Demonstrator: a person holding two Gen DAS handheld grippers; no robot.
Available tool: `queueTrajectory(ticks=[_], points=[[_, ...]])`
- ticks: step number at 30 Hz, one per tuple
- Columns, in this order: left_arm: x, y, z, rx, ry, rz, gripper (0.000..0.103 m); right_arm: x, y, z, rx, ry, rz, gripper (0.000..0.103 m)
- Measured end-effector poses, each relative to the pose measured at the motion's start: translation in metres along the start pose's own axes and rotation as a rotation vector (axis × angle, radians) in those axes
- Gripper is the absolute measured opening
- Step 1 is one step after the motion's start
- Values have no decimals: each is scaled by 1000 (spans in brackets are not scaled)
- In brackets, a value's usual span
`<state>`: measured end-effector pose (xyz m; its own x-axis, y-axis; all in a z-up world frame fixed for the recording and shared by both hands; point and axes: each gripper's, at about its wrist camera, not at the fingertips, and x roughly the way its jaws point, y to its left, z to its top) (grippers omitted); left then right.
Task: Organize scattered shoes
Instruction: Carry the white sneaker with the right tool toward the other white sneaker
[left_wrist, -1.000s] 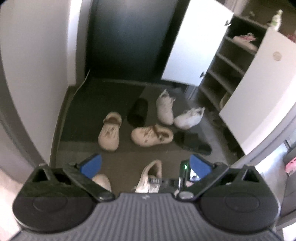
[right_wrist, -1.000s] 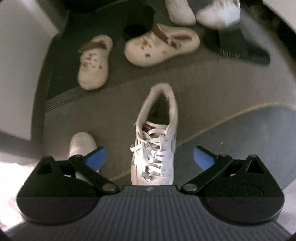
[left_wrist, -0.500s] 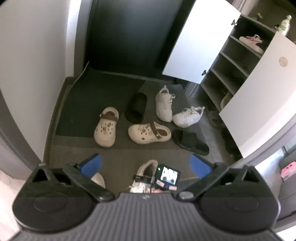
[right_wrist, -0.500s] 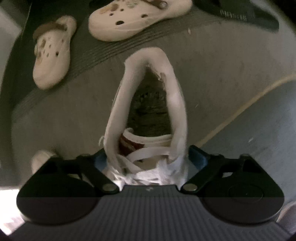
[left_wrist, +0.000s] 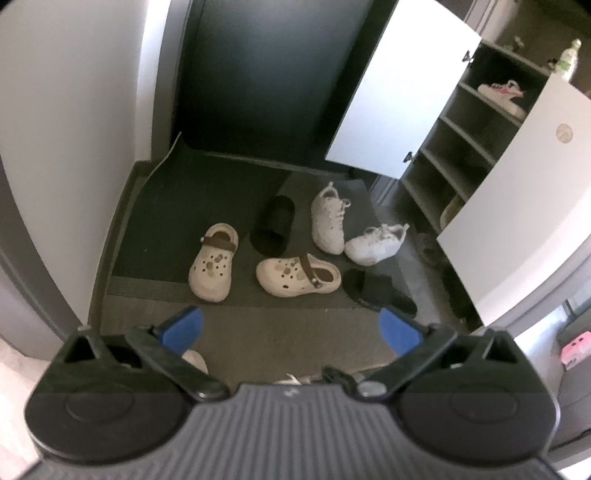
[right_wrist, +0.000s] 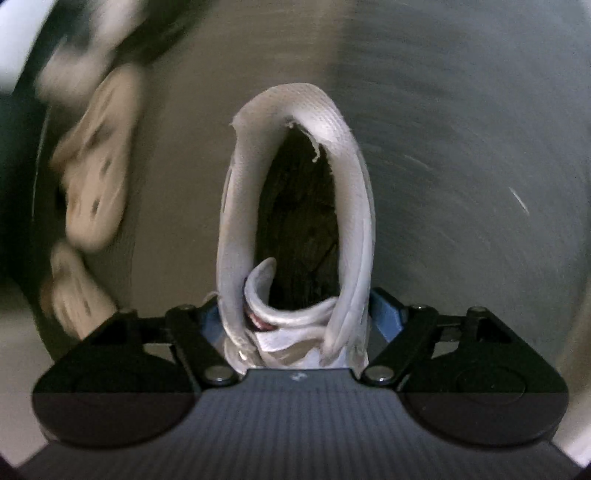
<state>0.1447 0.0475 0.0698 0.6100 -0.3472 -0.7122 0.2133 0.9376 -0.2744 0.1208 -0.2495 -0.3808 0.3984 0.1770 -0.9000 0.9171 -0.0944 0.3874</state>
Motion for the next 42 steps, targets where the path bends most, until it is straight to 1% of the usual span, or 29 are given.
queueTrajectory(ticks=[1, 3, 5, 6, 7, 9, 10, 12, 14, 15, 18, 19, 20, 22, 23, 25, 26, 27, 28, 31, 32, 34, 35, 36, 37, 40, 42], points=[[-2, -2, 0, 2, -9, -5, 103, -5, -14, 0, 68, 11, 2, 81], [-7, -10, -2, 25, -29, -13, 103, -13, -34, -5, 153, 29, 8, 82], [-10, -18, -4, 45, -41, -24, 103, -18, -42, -11, 134, 48, 25, 81], [-10, -23, -5, 53, -38, -33, 103, -20, -44, -14, 112, 58, 33, 78], [-10, -27, -8, 65, -36, -35, 103, -23, -46, -17, 89, 66, 41, 78], [-9, -37, -13, 89, -30, -35, 103, -30, -38, -24, -19, 70, 69, 78], [-8, -42, -15, 106, -26, -37, 103, -34, -34, -28, -73, 72, 83, 80], [-6, -51, -21, 142, -16, -42, 103, -42, -21, -32, -179, 81, 92, 80], [-5, -58, -27, 173, -3, -49, 103, -46, -9, -33, -290, 126, 144, 80], [-4, -61, -30, 184, 4, -53, 103, -50, -4, -36, -360, 132, 155, 80], [-4, -63, -36, 198, 17, -61, 103, -62, 9, -39, -543, 150, 200, 81], [-5, -62, -37, 192, 20, -66, 103, -63, 12, -37, -574, 158, 212, 81], [-6, -61, -37, 188, 21, -70, 103, -65, 21, -31, -682, 177, 242, 81], [-8, -58, -34, 185, 18, -77, 103, -72, 35, -33, -904, 129, 251, 80], [-10, -56, -32, 184, 2, -72, 103, -77, 39, -40, -1036, 68, 239, 81], [-16, -50, -26, 183, -36, -55, 103, -86, 44, -54, -1404, -82, 187, 87], [-19, -47, -23, 183, -53, -46, 103, -84, 44, -60, -1573, -92, 141, 86], [-21, -44, -22, 179, -62, -40, 103, -79, 43, -64, -1662, -75, 103, 86], [-23, -42, -20, 174, -69, -34, 103, -71, 39, -72, -1826, -44, 18, 86], [-25, -34, -17, 156, -71, -27, 103, -58, 21, -93, -2207, -37, -146, 86], [-25, -31, -16, 149, -68, -29, 103, -52, 7, -101, -2414, 12, -199, 86], [-26, -27, -14, 137, -62, -31, 103, -45, 3, -101, -2476, 74, -229, 86], [-26, -25, -14, 134, -61, -29, 103, -42, 4, -100, -2475, 70, -238, 86], [-26, -24, -13, 133, -62, -29, 103, -37, 9, -97, -2446, 59, -245, 93], [-26, -23, -12, 133, -61, -29, 103, -31, 13, -94, -2418, 48, -251, 95], [-26, -19, -12, 134, -57, -32, 103, -18, 15, -97, -2420, 67, -239, 95], [-25, -17, -11, 141, -54, -31, 103, -3, 9, -99, -2462, 80, -246, 97]])
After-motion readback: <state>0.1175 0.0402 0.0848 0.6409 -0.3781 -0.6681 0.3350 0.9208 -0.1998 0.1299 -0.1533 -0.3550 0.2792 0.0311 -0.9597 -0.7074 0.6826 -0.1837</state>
